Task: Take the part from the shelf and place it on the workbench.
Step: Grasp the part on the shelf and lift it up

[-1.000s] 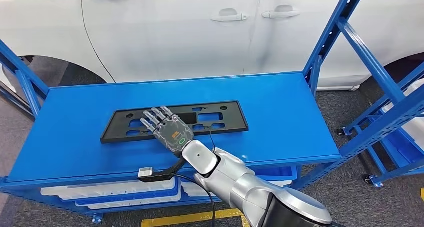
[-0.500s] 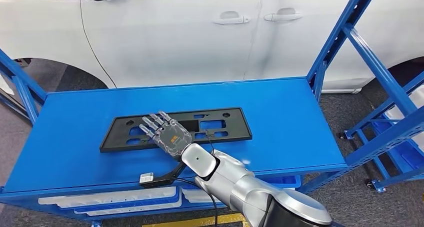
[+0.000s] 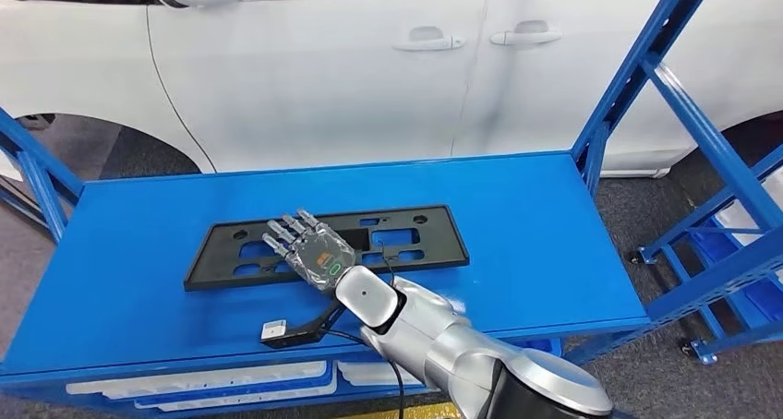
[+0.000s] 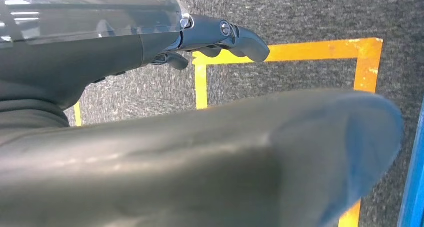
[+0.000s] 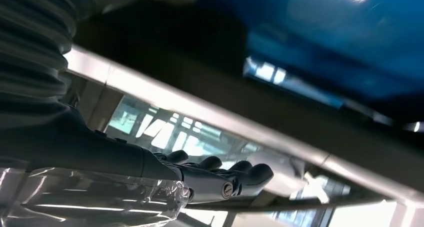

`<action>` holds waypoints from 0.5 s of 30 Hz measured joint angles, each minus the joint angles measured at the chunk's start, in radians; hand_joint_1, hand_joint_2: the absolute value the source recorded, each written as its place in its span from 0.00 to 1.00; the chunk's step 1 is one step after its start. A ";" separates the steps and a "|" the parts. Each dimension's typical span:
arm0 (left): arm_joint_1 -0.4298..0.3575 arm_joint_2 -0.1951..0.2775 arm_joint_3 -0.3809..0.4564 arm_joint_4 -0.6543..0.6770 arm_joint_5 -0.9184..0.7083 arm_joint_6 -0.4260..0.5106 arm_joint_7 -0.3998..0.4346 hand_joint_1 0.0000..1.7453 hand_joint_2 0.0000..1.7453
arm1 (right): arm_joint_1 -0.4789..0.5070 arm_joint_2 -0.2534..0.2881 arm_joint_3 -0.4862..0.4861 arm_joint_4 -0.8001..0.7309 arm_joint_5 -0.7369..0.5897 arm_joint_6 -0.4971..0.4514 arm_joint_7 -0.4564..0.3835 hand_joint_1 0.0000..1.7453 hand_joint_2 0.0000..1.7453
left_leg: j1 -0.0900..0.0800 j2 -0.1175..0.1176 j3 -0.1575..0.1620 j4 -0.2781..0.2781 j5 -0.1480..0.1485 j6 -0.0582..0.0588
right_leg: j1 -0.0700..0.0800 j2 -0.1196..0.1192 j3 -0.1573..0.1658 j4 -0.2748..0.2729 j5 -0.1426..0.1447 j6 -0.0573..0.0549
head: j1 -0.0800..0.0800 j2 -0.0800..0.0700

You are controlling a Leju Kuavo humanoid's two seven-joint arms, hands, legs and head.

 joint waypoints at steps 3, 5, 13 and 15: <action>0.001 0.000 0.000 0.000 0.001 -0.001 -0.010 0.00 0.00 | -0.003 0.000 0.001 -0.002 -0.007 0.048 0.005 1.00 1.00 | 0.002 0.000 0.003 -0.003 0.000 0.021 | -0.004 -0.002 -0.015 0.039 -0.029 0.013 | 0.000 0.000; -0.001 0.001 0.000 0.000 0.001 -0.001 -0.013 0.00 0.00 | -0.004 0.000 0.002 -0.002 -0.013 0.068 0.008 1.00 1.00 | 0.000 0.001 0.004 -0.005 -0.001 0.030 | -0.006 -0.003 -0.072 0.156 -0.086 0.020 | 0.000 0.000; -0.002 -0.003 0.000 0.001 0.001 -0.001 -0.014 0.00 0.00 | -0.017 -0.001 0.003 -0.002 -0.029 0.087 0.026 1.00 1.00 | -0.015 -0.003 0.017 -0.005 -0.012 0.030 | 0.009 -0.004 -0.039 0.029 0.020 -0.017 | 0.000 0.000; -0.002 -0.005 0.000 0.001 0.001 -0.002 -0.018 0.00 0.00 | -0.021 0.000 0.003 -0.002 -0.032 0.090 0.029 1.00 1.00 | -0.014 -0.003 0.018 -0.008 -0.013 0.020 | 0.014 -0.004 -0.030 0.006 0.021 -0.021 | 0.000 0.000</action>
